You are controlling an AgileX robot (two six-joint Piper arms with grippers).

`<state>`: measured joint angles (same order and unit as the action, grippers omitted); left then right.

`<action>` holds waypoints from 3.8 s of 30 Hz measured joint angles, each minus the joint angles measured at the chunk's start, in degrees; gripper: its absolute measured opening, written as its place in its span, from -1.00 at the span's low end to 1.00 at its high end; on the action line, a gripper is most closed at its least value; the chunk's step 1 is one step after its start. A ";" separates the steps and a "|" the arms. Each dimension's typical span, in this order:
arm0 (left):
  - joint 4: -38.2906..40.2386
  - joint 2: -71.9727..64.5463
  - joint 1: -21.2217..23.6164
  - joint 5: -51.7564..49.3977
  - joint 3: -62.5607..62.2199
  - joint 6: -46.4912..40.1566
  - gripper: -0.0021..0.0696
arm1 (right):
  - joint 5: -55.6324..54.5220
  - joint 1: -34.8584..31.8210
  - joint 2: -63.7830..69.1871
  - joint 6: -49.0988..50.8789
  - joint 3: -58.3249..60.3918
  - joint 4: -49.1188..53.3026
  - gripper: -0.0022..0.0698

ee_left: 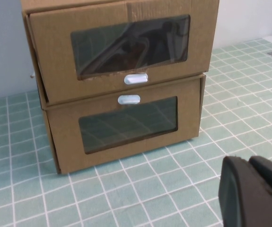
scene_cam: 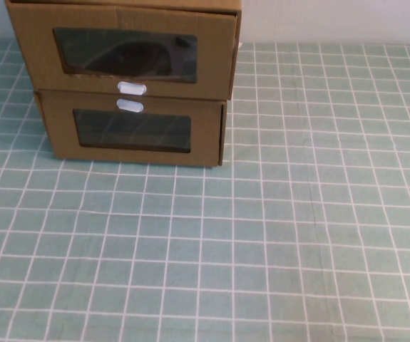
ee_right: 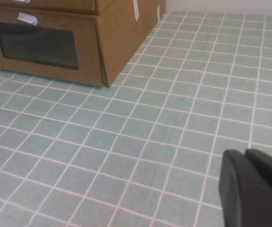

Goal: Close the shoe box

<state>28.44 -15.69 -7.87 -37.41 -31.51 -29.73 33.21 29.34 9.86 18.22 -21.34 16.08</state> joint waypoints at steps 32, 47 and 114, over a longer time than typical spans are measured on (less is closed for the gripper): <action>-28.44 16.38 0.00 16.15 32.97 33.46 -0.96 | 0.00 0.00 0.00 0.00 0.00 0.00 -0.98; -28.44 16.37 0.00 16.02 32.97 33.59 -0.96 | 0.00 0.00 0.00 0.00 0.00 0.00 -0.98; -28.44 16.37 0.00 16.02 32.97 33.48 -0.96 | -23.84 -27.98 -6.20 -4.53 22.86 -4.97 -0.98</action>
<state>0.00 0.69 -7.87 -21.38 1.45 3.75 9.37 1.36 3.66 13.69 1.52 11.11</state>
